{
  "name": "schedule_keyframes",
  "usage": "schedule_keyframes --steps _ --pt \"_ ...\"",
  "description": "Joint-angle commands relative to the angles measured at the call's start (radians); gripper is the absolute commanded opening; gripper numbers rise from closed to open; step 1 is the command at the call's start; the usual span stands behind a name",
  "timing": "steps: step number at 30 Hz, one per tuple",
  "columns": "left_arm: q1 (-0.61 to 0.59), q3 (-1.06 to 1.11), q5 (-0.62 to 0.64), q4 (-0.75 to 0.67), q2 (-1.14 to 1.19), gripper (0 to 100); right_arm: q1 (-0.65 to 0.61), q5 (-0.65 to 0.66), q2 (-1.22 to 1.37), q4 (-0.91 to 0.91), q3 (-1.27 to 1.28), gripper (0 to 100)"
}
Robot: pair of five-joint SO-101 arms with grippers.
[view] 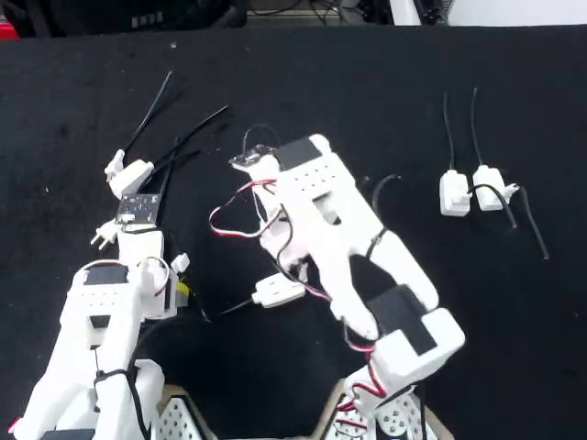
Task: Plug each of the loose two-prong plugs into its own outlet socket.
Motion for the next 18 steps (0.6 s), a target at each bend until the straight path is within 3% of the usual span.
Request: schedule_keyframes --steps 1,18 --pt "0.015 0.002 0.012 -0.023 -0.012 24 -0.006 -0.037 0.019 0.029 -0.071 1.0" --pt "0.015 0.002 0.011 -0.023 -0.012 24 0.002 -0.092 0.113 0.029 -0.094 1.0"
